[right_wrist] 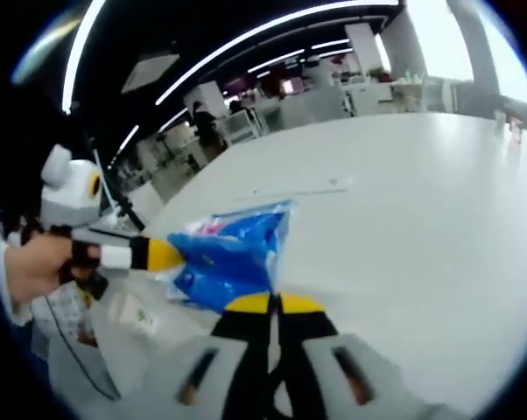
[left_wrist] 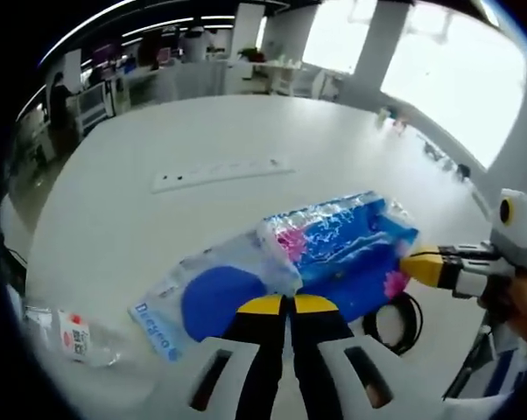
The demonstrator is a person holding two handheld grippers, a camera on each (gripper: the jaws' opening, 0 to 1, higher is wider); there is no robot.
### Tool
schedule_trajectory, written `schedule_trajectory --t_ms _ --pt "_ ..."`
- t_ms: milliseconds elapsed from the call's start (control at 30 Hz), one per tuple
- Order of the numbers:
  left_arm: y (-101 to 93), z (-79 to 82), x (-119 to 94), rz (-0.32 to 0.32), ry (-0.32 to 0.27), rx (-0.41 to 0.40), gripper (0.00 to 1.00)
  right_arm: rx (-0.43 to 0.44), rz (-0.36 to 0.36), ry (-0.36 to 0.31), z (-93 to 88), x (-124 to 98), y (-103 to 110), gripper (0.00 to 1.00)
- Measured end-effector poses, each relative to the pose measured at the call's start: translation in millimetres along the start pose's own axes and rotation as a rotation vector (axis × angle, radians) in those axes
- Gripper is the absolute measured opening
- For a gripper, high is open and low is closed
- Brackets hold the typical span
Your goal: Arrange the tabletop items into an orderly group along one side of the table until the central work area is clear of visible clutter.
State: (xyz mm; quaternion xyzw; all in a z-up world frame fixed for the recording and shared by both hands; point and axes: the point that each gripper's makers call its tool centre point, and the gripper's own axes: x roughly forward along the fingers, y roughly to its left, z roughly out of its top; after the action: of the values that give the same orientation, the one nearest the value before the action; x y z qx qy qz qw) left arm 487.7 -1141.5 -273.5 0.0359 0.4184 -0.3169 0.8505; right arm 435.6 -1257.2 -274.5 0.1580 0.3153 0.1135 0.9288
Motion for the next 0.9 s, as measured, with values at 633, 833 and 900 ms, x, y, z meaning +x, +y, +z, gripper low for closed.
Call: schedule_trajectory --t_ms 633,833,900 --pt "-55.6 3.8 32 -0.065 0.028 0.035 0.0 0.041 -0.075 -0.007 -3.6 -25 -58 0.0" --pt "-69.4 3.2 42 -0.08 0.037 0.036 0.0 0.052 -0.094 -0.004 -6.6 -32 -76 0.0" --pt "-72.9 2.6 46 -0.083 0.04 0.038 0.0 0.055 -0.099 -0.003 -6.9 -34 -78 0.0"
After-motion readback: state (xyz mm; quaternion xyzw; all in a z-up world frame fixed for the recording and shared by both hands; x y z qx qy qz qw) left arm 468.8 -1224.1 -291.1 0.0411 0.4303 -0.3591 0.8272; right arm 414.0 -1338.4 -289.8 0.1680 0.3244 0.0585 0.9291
